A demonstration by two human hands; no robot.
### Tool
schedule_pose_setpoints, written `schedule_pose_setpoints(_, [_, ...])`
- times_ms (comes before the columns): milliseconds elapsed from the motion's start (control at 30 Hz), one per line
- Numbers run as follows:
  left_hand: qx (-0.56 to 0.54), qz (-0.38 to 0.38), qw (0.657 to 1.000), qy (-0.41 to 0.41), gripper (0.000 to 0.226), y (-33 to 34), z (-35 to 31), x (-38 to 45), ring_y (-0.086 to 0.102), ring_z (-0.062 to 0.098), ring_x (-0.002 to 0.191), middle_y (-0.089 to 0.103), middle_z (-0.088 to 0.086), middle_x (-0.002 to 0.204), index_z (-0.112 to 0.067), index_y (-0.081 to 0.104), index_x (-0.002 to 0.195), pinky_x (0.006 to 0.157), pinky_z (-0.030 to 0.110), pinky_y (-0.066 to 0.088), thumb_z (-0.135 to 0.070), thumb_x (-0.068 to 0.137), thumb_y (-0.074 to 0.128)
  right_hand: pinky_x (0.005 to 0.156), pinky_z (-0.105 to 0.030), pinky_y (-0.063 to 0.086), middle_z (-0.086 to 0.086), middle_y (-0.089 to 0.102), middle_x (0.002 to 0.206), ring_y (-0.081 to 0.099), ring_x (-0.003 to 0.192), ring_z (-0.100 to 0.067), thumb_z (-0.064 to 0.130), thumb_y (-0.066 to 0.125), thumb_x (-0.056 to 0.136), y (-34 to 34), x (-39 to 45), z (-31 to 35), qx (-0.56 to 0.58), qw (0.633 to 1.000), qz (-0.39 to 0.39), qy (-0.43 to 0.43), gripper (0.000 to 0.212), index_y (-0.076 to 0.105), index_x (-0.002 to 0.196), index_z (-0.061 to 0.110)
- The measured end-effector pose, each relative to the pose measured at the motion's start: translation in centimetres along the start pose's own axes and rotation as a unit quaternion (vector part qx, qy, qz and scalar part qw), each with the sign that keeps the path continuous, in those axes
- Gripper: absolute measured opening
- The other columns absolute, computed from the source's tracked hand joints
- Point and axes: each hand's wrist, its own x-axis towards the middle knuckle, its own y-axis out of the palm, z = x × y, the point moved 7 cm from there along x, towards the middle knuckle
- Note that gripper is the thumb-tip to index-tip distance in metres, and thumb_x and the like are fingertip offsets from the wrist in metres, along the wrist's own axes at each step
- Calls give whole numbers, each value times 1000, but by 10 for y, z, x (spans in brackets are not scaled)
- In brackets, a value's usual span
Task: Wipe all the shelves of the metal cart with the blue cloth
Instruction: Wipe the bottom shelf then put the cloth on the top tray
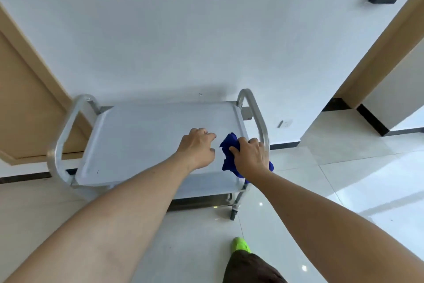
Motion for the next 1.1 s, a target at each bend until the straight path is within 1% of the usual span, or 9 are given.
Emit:
schedule_pose_setpoints(200, [5,-23,1000,4,45,-13,-25,86,39,26,127,48,4,138,-19,50,135,99,41,43,-28,91,51,87,-42,31,-8,52,123,44,111,-29,44,38,105,-34,107,-37,-41,999,-33,-13,31,54,120,22])
schedule_pose_setpoints(267, [0,-17,1000,-9,45,-11,-29,114,38,26,130,45,5,141,-19,49,136,101,41,42,-29,92,51,97,-47,30,-8,46,135,38,122,-31,45,37,105,-31,142,-47,-59,998,-30,-16,31,52,125,26])
schedule_pose_setpoints(367, [8,4,1000,-22,43,-2,-32,147,35,25,132,43,5,144,-18,50,134,103,40,40,-28,92,49,107,-60,27,-12,5,161,16,142,-42,54,42,101,-1,177,-68,-51,996,71,29,45,31,143,42])
schedule_pose_setpoints(400, [13,12,1000,-25,42,1,-33,157,34,25,133,42,5,145,-18,51,133,104,40,39,-27,92,48,103,-57,35,-15,-3,161,23,140,-45,56,46,98,13,184,-76,-23,991,118,52,57,22,148,45])
schedule_pose_setpoints(433, [16,19,999,-29,42,3,-33,166,33,25,134,41,6,146,-18,51,133,105,40,38,-27,92,47,99,-51,42,-18,-1,159,36,131,-46,55,50,98,26,188,-82,12,986,154,65,66,15,153,45])
schedule_pose_setpoints(500, [19,32,999,-40,43,7,-33,184,31,25,136,39,7,148,-18,49,135,106,40,37,-26,93,47,93,-44,50,-20,19,147,54,109,-41,43,53,100,40,198,-85,56,982,177,46,71,9,156,43])
schedule_pose_setpoints(633, [23,41,997,-54,43,13,-38,214,32,25,135,40,7,147,-18,50,135,106,41,37,-26,93,47,74,-36,46,-18,27,136,53,88,-35,19,50,98,47,218,-86,66,982,174,18,73,12,155,43])
schedule_pose_setpoints(867, [30,49,996,-65,44,20,-42,240,32,25,136,40,8,148,-19,49,136,106,41,38,-28,93,47,82,-41,51,-15,28,132,55,100,-39,10,49,96,43,252,-85,72,983,166,-7,74,16,154,41])
schedule_pose_setpoints(1100, [23,42,995,-86,42,19,-36,242,35,25,133,42,8,146,-18,52,133,105,41,39,-26,92,48,77,-42,53,-16,28,129,56,93,-38,11,51,95,43,266,-85,63,983,172,-17,74,16,153,41])
